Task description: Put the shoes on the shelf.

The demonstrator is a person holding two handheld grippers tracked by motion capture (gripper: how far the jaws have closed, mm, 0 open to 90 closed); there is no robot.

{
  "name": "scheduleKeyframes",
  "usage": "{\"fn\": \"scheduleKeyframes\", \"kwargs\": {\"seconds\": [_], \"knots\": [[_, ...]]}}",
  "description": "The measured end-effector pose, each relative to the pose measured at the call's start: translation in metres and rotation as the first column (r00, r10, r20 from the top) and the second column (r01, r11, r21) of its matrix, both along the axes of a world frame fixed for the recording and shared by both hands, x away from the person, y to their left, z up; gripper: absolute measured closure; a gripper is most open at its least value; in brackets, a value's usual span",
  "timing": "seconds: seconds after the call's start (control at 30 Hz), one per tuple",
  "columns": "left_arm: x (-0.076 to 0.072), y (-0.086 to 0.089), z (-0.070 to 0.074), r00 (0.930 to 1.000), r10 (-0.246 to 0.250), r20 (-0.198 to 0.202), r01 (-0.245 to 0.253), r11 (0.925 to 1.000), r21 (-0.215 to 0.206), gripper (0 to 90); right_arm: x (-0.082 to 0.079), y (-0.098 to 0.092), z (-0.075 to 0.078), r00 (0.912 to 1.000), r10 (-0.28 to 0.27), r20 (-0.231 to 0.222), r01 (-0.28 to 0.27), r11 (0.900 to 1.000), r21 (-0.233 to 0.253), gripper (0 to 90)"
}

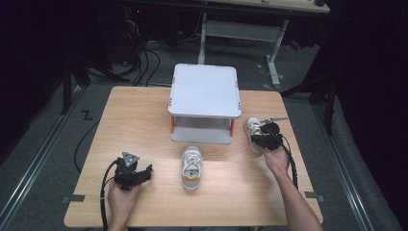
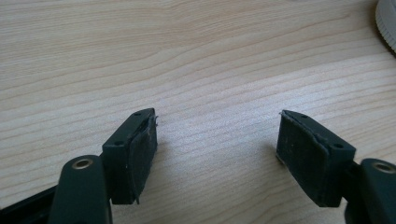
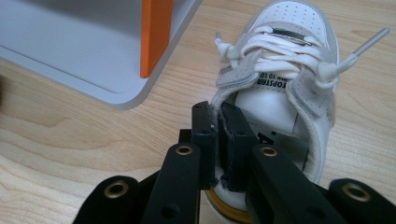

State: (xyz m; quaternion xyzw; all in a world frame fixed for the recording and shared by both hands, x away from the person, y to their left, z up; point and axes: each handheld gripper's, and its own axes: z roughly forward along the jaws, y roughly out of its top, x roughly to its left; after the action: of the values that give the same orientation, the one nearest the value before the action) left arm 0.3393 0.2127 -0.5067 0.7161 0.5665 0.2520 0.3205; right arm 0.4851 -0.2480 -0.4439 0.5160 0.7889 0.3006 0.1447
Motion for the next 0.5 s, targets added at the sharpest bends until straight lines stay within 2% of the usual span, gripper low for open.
{"fn": "scheduleKeyframes", "kwargs": {"seconds": [0.1, 0.2, 0.37, 0.5], "knots": [[0.0, 0.0, 0.0, 1.0, 0.0, 0.0, 0.0, 1.0, 0.0, 29.1, -0.006, 0.0, 0.003, 0.9997, 0.015, 0.018, -0.015, 1.0, -0.013, 86.0], [0.0, 0.0, 0.0, 1.0, -0.001, -0.001, 0.001, 1.0, 0.0, 29.1, -0.017, -0.001, 0.011, 0.9985, 0.033, 0.045, -0.032, 0.999, -0.006, 86.0], [0.0, 0.0, 0.0, 1.0, -0.002, -0.002, 0.002, 1.0, 0.001, 29.0, -0.049, 0.001, 0.021, 0.9944, 0.076, 0.074, -0.076, 0.997, -0.006, 86.0], [0.0, 0.0, 0.0, 1.0, -0.002, -0.002, 0.002, 1.0, 0.001, 29.0, -0.078, 0.006, 0.023, 0.9898, 0.11, 0.09, -0.111, 0.994, -0.004, 85.9]]}}
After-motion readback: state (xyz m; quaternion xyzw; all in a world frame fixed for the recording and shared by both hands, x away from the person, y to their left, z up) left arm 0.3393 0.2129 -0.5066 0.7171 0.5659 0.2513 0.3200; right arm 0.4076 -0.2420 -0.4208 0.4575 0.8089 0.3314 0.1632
